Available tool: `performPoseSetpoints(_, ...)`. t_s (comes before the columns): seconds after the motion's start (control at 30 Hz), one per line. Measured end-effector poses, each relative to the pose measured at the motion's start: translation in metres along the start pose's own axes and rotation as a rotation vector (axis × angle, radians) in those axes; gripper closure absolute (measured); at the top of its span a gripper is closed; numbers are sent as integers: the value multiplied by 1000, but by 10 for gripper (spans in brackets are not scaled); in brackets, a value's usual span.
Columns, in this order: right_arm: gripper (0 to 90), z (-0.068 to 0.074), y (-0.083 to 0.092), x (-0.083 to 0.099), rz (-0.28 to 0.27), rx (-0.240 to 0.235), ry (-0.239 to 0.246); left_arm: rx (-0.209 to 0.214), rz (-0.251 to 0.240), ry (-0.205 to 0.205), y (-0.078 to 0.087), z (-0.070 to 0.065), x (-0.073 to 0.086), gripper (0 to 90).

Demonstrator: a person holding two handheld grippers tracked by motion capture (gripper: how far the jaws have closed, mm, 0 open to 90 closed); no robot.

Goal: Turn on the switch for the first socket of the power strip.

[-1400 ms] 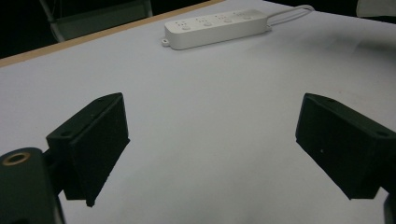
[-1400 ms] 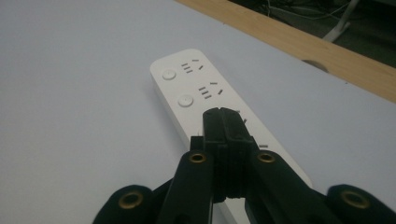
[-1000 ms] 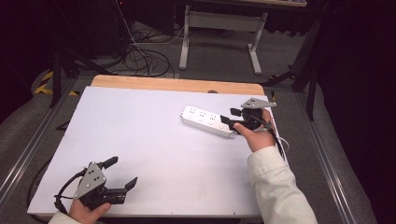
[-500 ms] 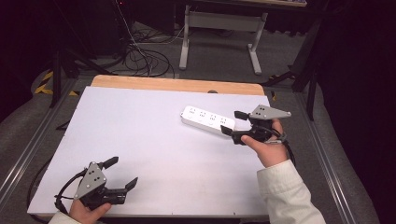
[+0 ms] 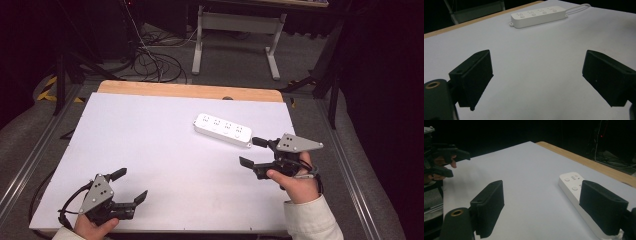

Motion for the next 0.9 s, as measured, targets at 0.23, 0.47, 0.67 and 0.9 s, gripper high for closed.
performPoseSetpoints(0.23, 210, 13, 2, 20, -12, -66, -15, 3, -2, -9, 1, 0, -1, 101)
performPoseSetpoints(0.47, 209, 15, -2, 44, -13, -70, -27, 7, -5, -2, 1, -1, -1, 101)
performPoseSetpoints(0.67, 202, 15, -3, 62, -47, -97, -75, 15, -13, 1, 2, -3, -2, 100)
performPoseSetpoints(0.9, 181, 16, -10, 89, 34, -59, -47, 23, -12, 2, 3, -5, -2, 100)
Point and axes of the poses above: each handheld gripper's, and its own axes: y roughly backward along the jaws, x roughly out of its underside, z roughly to its left, the point moved 5 cm from there along -y, roughly forward along the jaws, and after that the axes turned 14 degrees about x, right-handed, at the moved point
